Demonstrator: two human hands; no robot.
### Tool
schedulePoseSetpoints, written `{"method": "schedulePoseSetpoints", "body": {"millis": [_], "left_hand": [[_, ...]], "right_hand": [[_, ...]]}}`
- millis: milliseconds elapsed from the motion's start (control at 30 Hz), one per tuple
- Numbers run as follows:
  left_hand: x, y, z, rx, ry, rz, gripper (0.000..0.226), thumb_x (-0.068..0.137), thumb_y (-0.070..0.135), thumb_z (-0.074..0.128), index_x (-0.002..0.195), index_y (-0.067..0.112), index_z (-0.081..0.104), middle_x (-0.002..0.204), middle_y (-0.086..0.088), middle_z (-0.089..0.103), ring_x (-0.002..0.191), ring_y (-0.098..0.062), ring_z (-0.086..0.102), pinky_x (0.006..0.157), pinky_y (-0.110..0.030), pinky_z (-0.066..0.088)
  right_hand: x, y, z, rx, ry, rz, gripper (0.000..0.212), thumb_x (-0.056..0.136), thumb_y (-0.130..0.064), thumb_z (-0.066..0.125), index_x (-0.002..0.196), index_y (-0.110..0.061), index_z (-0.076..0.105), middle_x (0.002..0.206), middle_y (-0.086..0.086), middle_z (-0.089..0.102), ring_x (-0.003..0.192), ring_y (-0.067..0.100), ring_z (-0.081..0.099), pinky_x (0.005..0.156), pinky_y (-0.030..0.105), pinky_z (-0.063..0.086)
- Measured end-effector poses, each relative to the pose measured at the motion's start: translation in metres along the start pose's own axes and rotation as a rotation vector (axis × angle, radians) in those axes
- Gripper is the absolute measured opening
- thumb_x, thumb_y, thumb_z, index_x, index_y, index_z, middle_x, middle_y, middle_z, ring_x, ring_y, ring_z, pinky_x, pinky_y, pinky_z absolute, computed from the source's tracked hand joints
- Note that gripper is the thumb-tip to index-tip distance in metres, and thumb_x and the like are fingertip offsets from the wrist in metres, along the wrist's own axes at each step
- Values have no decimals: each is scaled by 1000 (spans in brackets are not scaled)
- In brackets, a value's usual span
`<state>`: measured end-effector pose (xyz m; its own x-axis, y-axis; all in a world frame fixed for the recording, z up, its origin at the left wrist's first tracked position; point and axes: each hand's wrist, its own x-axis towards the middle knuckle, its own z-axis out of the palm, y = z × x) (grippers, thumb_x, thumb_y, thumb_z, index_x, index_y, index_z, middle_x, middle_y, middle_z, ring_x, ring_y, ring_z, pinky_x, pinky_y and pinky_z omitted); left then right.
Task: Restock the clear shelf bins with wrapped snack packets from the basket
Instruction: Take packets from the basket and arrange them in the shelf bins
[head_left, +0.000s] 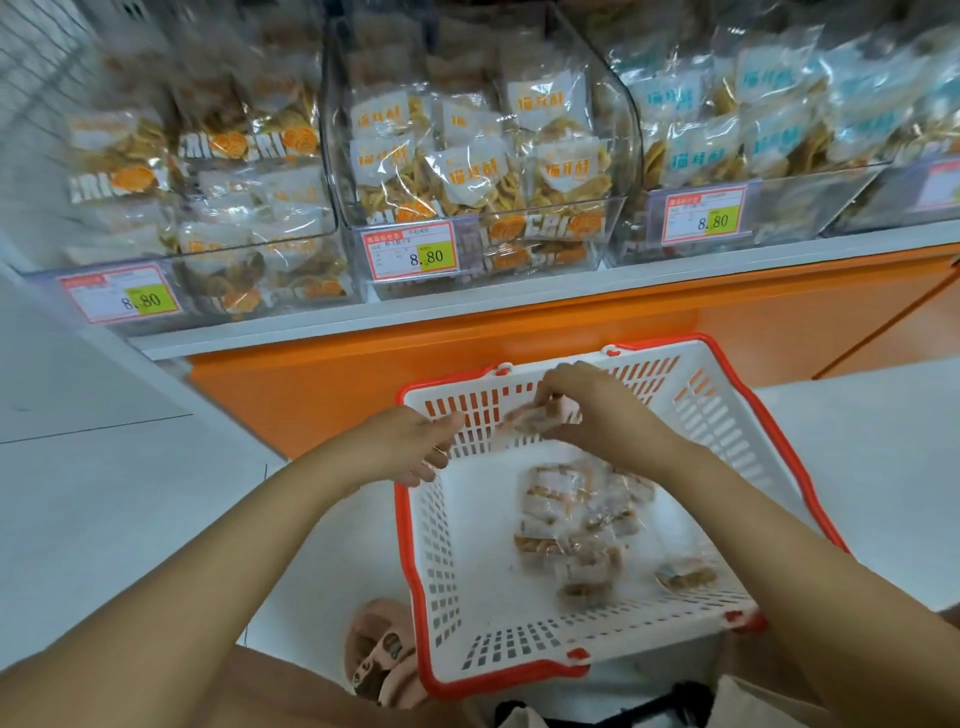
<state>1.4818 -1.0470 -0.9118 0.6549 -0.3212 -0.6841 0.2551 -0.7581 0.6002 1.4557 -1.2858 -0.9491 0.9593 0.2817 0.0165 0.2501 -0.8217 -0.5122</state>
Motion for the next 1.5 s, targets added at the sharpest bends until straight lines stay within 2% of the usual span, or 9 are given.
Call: {"method": "schedulePoseSetpoints", "body": {"millis": [167,333,467,533,700,867,1067,1200,1500], "left_hand": [[-31,26,-17,-838,-108,157,48,76,39,62,110,6,63,101,-15,72,87,-23,71,75,-31,60],[-55,37,-42,-906,75,355,32,70,20,65,100,10,65,88,-7,75,74,-15,71,62,-24,58],[-65,35,-66,-856,218,468,36,68,21,66,102,8,65,86,-7,74,73,-15,71,63,-21,58],[-67,33,-76,-919,283,526,35,69,20,65,101,7,65,88,-8,74,74,-14,71,60,-20,56],[-68,34,-91,-1240,289,655,41,73,9,61,114,1,61,107,-15,71,93,-21,70,74,-27,59],[-62,36,-88,-1234,348,608,46,69,23,66,112,5,65,102,-10,70,87,-15,59,70,-22,43],[-56,58,-88,-1167,366,651,33,76,35,64,102,16,68,93,-2,69,78,-9,60,67,-22,46],[-44,87,-72,-951,366,614,25,75,25,68,96,11,66,75,0,69,67,-8,62,61,-17,51],[-9,170,4,-795,242,600,30,75,12,73,103,7,64,87,-7,74,80,-16,71,73,-26,56]], "right_hand": [[12,-67,-28,-171,467,-525,14,83,-12,61,97,-12,58,114,6,56,101,24,52,77,28,45],[24,-83,-49,52,593,-295,44,78,10,67,100,-24,49,117,-1,50,103,9,51,83,17,45],[41,-106,-76,598,431,-74,28,87,-18,67,105,-33,52,102,-14,62,93,7,62,79,22,53],[56,-118,-86,808,277,12,49,72,-38,69,116,-26,51,108,-8,65,93,9,66,80,29,56],[89,-152,-69,1037,-54,107,62,55,-36,78,111,-14,63,105,2,71,99,13,68,86,26,54],[104,-168,-41,1370,56,136,49,64,-21,77,107,0,65,98,10,71,91,19,69,83,24,53],[95,-148,-74,1494,295,126,12,79,-17,65,79,-10,55,86,2,71,84,11,67,78,24,53],[78,-116,-109,1482,422,152,20,76,-23,66,90,-9,63,90,4,72,86,12,68,74,20,55],[12,-34,-180,1085,325,265,23,84,-18,68,105,-6,67,102,9,73,98,23,69,93,35,51]]}}
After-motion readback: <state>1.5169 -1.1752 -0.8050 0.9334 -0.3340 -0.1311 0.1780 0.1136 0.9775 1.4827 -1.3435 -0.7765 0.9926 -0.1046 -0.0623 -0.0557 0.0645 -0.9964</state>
